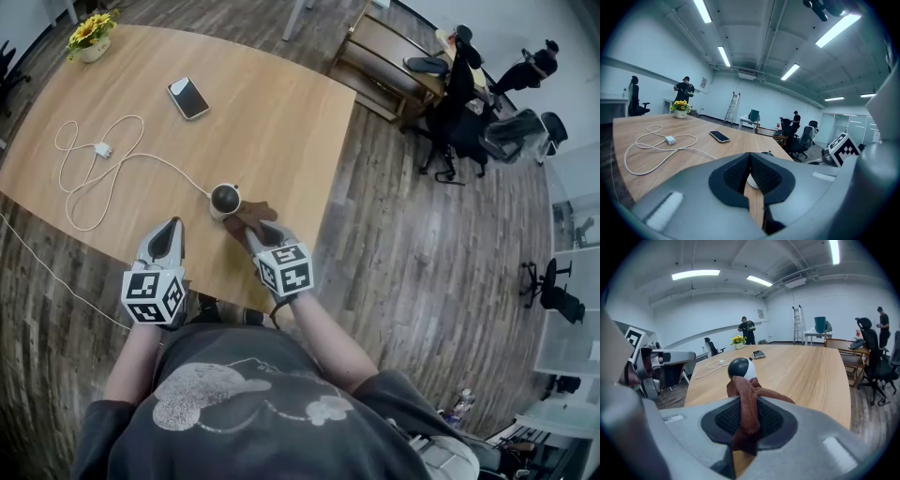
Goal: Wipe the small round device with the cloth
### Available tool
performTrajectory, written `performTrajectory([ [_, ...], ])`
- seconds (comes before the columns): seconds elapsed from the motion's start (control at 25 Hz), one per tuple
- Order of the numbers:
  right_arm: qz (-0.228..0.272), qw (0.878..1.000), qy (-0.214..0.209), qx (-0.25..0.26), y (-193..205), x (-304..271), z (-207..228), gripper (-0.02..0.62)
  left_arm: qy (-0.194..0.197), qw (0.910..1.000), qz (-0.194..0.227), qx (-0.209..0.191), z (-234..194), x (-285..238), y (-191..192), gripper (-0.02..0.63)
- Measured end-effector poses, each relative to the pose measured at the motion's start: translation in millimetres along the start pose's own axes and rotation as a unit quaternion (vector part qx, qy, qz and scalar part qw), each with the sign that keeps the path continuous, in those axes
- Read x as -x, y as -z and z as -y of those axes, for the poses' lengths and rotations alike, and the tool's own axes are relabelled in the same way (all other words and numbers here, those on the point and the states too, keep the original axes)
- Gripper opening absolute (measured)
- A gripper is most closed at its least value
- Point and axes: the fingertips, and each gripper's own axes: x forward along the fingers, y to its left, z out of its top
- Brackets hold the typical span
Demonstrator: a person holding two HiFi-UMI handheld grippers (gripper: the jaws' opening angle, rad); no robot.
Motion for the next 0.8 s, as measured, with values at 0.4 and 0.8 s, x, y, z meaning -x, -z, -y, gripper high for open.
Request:
performTrajectory([
  [0.4,0.136,0.990,0.032,-0.014,-80,48,33,0.063,0.023,0.9997,0.011,-0.003,2,-19,-17,0.018],
  [0.8,0.107,0.994,0.003,-0.005,-98,-1,31,0.063,0.037,0.9992,-0.002,-0.011,-1,-22,-15,0.019],
])
